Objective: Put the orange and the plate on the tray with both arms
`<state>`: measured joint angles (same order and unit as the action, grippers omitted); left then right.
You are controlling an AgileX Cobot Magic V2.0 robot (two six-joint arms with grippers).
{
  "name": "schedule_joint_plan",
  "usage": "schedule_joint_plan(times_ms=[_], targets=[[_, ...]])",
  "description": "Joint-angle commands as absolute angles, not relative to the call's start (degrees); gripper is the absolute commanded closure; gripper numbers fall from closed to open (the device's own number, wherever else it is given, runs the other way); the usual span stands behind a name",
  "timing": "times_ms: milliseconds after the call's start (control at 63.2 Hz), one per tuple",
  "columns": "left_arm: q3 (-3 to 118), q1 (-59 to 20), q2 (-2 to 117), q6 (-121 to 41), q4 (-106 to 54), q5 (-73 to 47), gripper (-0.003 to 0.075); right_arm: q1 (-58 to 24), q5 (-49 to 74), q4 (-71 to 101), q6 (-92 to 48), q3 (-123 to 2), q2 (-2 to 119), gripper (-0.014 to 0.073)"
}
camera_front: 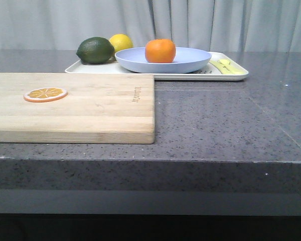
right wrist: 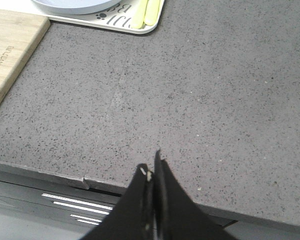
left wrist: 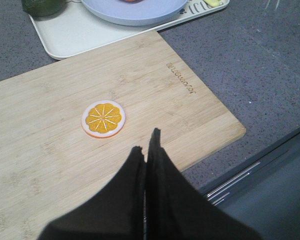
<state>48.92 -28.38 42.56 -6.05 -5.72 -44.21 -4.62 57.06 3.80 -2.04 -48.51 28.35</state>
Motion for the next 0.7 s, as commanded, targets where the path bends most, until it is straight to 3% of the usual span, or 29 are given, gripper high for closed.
schedule_joint_plan(times_ms=[0,237,680], targets=[[50.45,-28.33,42.29,-5.49,-6.18,-40.66,0.074,-4.34,52.85,4.36,-2.67,-49.81,28.61,0.0711],[45.4,-27.44,38.11,-5.49,-6.84,-36.98,0.074,-4.34,52.91,4.36,-2.67,-49.81,28.61,0.0711],[16.64,-9.86,11.67,-5.49,-4.24,-10.3,0.074,-4.34,52.91,4.31,-2.67,-49.81,28.61,0.0711]])
